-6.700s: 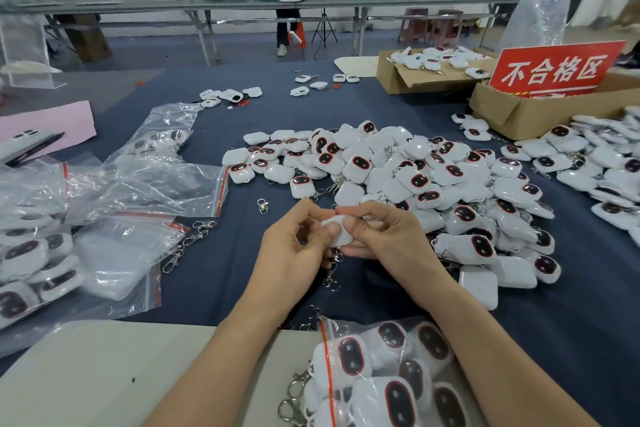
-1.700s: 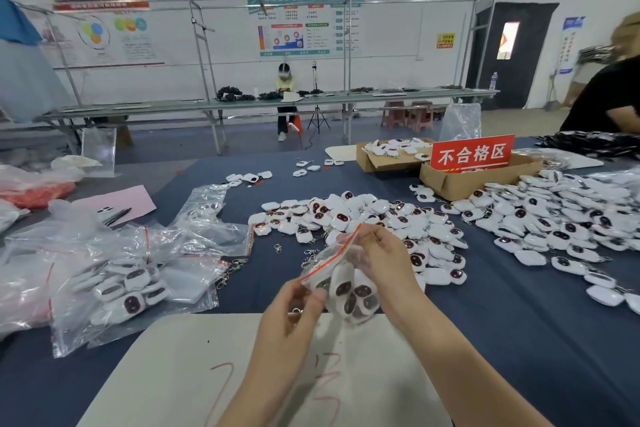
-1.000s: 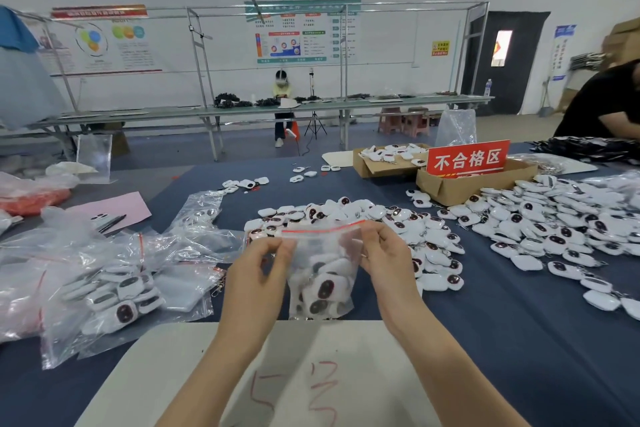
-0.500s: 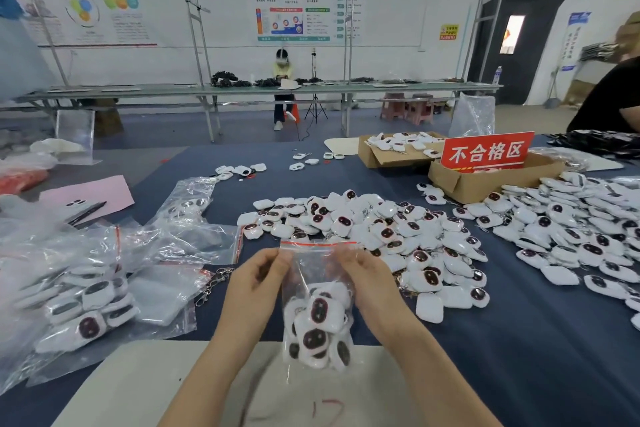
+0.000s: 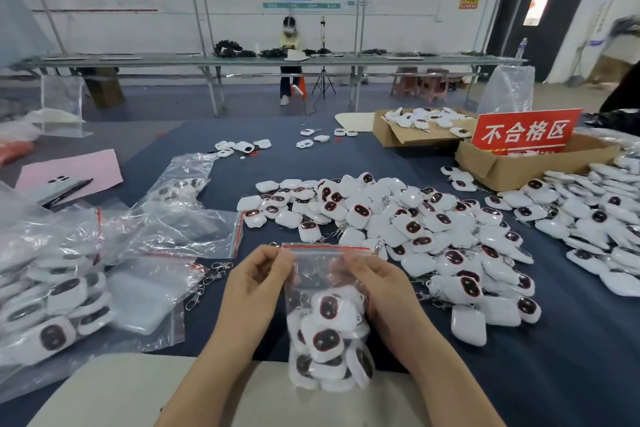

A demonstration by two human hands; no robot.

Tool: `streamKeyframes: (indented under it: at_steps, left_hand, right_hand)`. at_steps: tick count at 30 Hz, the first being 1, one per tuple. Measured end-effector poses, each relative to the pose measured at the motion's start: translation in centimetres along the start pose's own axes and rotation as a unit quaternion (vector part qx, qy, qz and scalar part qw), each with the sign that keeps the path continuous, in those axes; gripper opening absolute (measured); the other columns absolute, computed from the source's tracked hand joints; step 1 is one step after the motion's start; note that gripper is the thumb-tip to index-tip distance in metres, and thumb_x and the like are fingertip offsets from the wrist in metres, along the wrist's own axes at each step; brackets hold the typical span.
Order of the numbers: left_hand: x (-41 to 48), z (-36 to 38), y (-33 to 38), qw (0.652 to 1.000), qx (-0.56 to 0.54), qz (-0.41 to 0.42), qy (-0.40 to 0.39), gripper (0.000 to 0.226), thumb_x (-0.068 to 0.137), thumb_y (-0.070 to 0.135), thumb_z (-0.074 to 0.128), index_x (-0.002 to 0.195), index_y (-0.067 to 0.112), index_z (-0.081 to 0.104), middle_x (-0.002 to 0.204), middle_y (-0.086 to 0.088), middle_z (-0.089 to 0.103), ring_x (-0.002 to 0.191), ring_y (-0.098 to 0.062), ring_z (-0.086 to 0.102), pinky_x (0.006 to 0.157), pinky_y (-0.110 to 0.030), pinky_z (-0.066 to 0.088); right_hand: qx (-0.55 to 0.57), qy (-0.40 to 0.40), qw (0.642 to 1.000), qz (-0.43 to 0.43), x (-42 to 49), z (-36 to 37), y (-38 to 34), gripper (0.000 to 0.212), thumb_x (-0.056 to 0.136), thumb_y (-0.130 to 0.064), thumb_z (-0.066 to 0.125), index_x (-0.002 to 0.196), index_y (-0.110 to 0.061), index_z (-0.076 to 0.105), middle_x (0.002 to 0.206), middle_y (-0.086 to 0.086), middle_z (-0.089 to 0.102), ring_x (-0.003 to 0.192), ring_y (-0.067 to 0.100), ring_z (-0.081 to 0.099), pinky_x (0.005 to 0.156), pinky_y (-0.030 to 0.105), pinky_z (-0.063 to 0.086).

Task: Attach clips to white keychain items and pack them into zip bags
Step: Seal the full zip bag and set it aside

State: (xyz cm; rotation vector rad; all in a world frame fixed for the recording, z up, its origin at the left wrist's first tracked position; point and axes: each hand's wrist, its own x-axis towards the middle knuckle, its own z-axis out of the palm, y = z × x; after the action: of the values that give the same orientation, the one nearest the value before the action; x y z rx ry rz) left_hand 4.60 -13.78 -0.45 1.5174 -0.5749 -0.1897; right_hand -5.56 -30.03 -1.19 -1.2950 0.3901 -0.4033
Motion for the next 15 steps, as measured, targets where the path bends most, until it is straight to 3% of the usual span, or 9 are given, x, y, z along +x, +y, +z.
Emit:
streamKeyframes:
  at_steps: [6, 11, 15]
  left_hand:
    - [-0.02, 0.10, -0.17, 1.000, -0.018, -0.006, 0.007, 0.026, 0.099, 0.021, 0.062, 0.073, 0.017, 0.064, 0.068, 0.003, 0.064, 0.065, -0.005, 0.058, 0.065, -0.011, 0.047]
    - [-0.44, 0.49, 0.28, 0.998, -0.054, -0.021, -0.019, 0.022, 0.092, 0.039, 0.063, 0.081, 0.022, 0.073, 0.075, 0.002, 0.071, 0.068, -0.005, 0.063, 0.064, -0.013, 0.049]
    - [-0.64, 0.69, 0.40, 0.998, -0.044, -0.018, -0.031, 0.018, 0.094, 0.032, 0.064, 0.084, 0.021, 0.075, 0.075, 0.003, 0.074, 0.069, -0.003, 0.067, 0.063, -0.011, 0.050]
  right_hand:
    - [0.016, -0.013, 1.000, 0.007, 0.22, -0.06, 0.18, 0.027, 0.087, -0.035, 0.070, 0.092, -0.010, 0.079, 0.095, 0.012, 0.076, 0.077, 0.022, 0.070, 0.076, 0.035, 0.059]
    - [0.042, -0.003, 0.999, 0.021, 0.11, 0.06, -0.11, 0.027, 0.086, -0.032, 0.071, 0.091, -0.006, 0.077, 0.093, 0.014, 0.075, 0.077, 0.023, 0.070, 0.075, 0.036, 0.060]
    - [0.034, -0.013, 0.999, 0.025, -0.08, 0.19, -0.28, 0.023, 0.088, -0.030, 0.071, 0.092, -0.008, 0.079, 0.098, 0.015, 0.076, 0.083, 0.024, 0.071, 0.084, 0.042, 0.059]
